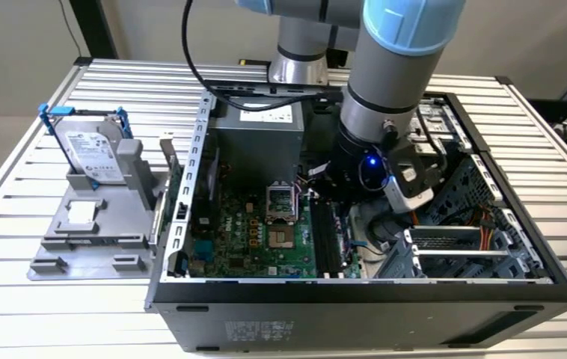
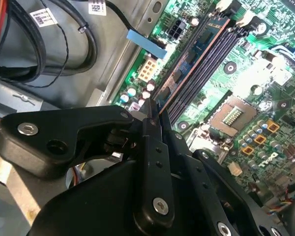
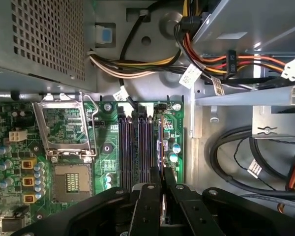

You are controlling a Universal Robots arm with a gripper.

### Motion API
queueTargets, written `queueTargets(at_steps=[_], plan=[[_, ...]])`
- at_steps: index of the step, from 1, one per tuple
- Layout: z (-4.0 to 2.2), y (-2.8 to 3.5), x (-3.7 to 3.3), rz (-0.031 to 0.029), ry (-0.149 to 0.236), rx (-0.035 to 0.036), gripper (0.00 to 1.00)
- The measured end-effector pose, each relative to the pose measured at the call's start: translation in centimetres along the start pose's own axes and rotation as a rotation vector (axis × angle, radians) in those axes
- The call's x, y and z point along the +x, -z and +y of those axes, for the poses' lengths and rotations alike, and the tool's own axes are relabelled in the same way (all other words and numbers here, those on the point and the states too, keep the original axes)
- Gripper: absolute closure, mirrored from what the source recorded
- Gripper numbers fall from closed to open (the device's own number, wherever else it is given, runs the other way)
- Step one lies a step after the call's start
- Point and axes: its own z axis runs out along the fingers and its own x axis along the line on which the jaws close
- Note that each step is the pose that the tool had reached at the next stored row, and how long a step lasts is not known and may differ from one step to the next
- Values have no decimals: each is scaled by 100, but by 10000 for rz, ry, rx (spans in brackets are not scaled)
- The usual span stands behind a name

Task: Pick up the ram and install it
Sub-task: 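Insert the ram into the slot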

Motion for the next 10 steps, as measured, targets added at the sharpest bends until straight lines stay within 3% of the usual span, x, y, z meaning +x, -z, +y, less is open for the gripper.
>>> queueTargets(at_steps=[10], plan=[[-35, -50, 17, 15, 244, -5, 100]])
